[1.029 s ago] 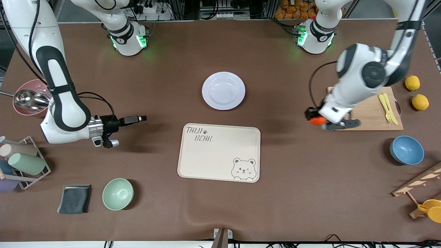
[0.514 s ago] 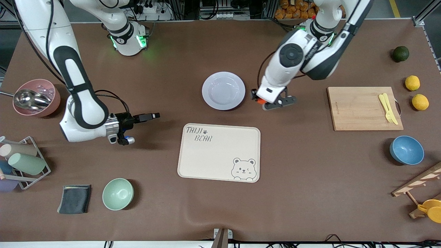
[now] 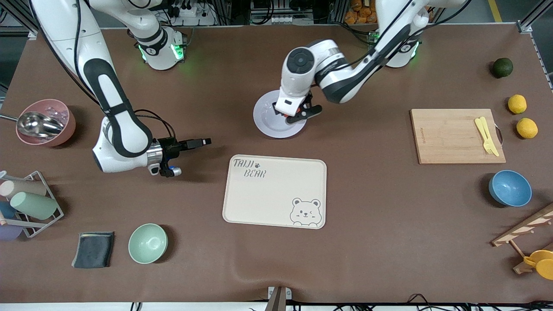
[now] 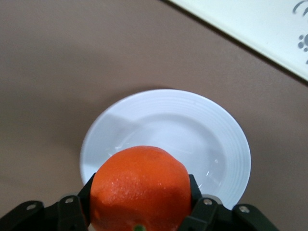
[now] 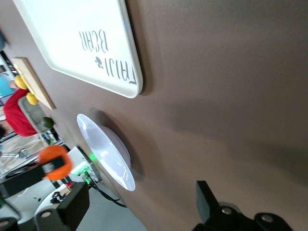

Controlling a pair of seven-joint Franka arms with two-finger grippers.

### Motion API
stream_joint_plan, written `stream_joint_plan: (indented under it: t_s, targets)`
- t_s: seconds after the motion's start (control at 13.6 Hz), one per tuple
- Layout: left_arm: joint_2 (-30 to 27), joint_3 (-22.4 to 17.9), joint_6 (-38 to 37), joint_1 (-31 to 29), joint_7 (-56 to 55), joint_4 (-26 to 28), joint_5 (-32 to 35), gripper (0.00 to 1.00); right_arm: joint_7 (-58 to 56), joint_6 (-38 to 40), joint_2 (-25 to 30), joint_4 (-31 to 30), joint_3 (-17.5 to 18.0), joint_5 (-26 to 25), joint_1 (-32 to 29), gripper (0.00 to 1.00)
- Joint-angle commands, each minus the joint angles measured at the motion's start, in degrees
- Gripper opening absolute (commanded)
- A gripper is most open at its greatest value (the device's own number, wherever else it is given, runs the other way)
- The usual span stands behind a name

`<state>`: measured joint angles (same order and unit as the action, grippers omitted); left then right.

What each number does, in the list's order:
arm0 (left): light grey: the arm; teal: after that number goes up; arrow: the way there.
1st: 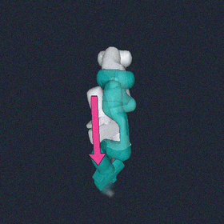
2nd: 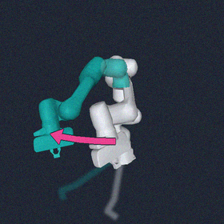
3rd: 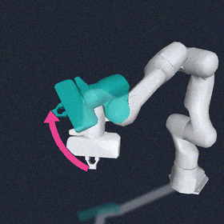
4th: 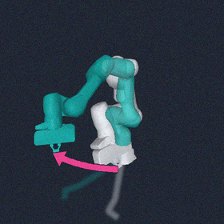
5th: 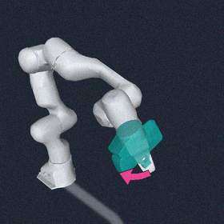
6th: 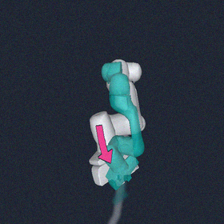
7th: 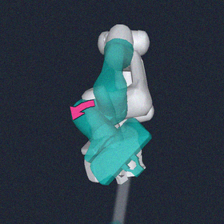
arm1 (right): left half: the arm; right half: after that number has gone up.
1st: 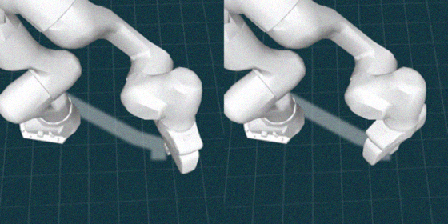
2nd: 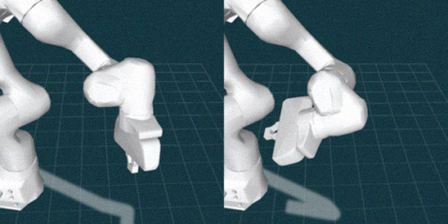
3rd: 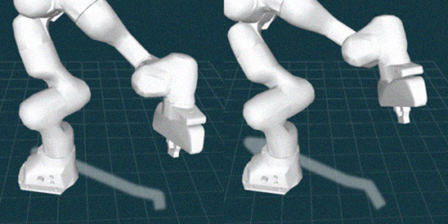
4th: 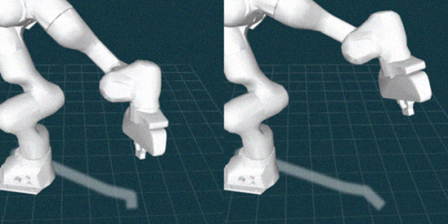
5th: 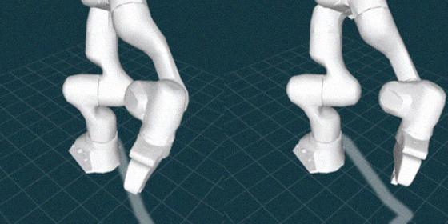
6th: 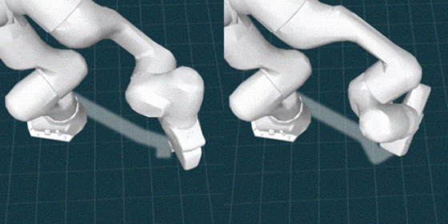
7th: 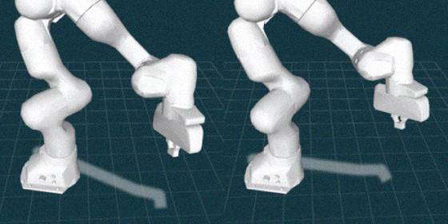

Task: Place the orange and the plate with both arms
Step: 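Lower the orange onto the white plate and open the left gripper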

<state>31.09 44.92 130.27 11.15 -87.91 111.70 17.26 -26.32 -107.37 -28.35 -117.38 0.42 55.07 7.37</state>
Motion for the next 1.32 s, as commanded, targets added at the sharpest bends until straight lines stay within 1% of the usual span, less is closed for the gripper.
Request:
stream_joint_plan:
  t_s: [0.0, 0.07, 0.22, 0.29, 0.44, 0.51, 0.59, 0.73, 0.88, 1.03, 1.1, 1.25]
  targets:
    - [7.7, -2.9, -0.6, 5.1, -7.2, -6.6, 6.5, 0.27, -2.9, -1.3, 1.5, -3.0, -0.2, 3.4, 1.3, 0.98]
    - [9.0, -3.7, -0.6, 7.2, -8.0, -7.2, 6.9, 0.27, -2.9, -1.5, 1.4, -3.1, -0.2, 3.6, 2.2, 0.98]
    - [9.7, -6.5, -0.1, 10.8, -9.2, -7.2, 6.8, 0.28, -3.5, -2.2, 1.5, -4.4, -0.2, 8.1, 4.6, 0.98]
    - [10.0, -7.6, 0.0, 12.3, -9.3, -7.2, 6.8, 0.29, -3.6, -3.2, 1.5, -4.8, -0.2, 8.7, 5.3, 0.97]
    - [10.9, -9.0, 0.3, 14.2, -11.0, -7.3, 6.7, 0.44, -3.6, -4.2, 1.5, -5.0, -0.2, 8.8, 5.5, 0.96]
    - [10.9, -9.4, 0.8, 14.2, -11.1, -7.1, 6.9, 0.63, -3.6, -4.2, 1.5, -5.0, -0.2, 8.9, 5.5, 0.96]
    - [10.7, -9.5, 0.8, 13.9, -11.1, -6.9, 7.0, 1.00, -3.6, -4.3, 1.5, -5.0, -0.2, 8.9, 5.5, 0.96]
    - [10.1, -9.5, 0.6, 13.0, -10.1, -6.7, 7.1, 1.00, -3.6, -4.3, 1.4, -5.0, -0.2, 9.5, 5.6, 0.96]
    - [6.9, -9.3, -1.0, 11.3, -11.4, -5.8, 6.5, 1.00, -3.6, -4.3, 1.5, -5.1, -0.2, 9.5, 6.2, 0.96]
    - [3.3, -9.2, -3.3, 10.9, -14.9, -6.1, 5.9, 1.00, -3.7, -4.5, 1.5, -5.2, -0.2, 9.7, 6.7, 0.94]
    - [0.6, -9.0, -4.2, 9.5, -15.3, -6.1, 5.4, 1.00, -4.8, -5.0, 1.7, -5.9, -0.2, 10.5, 7.1, 0.93]
    - [-4.3, -6.7, -6.7, 4.6, -13.4, -6.1, 3.6, 1.00, -10.2, -5.8, 1.5, -7.4, -0.2, 14.1, 7.5, 0.91]
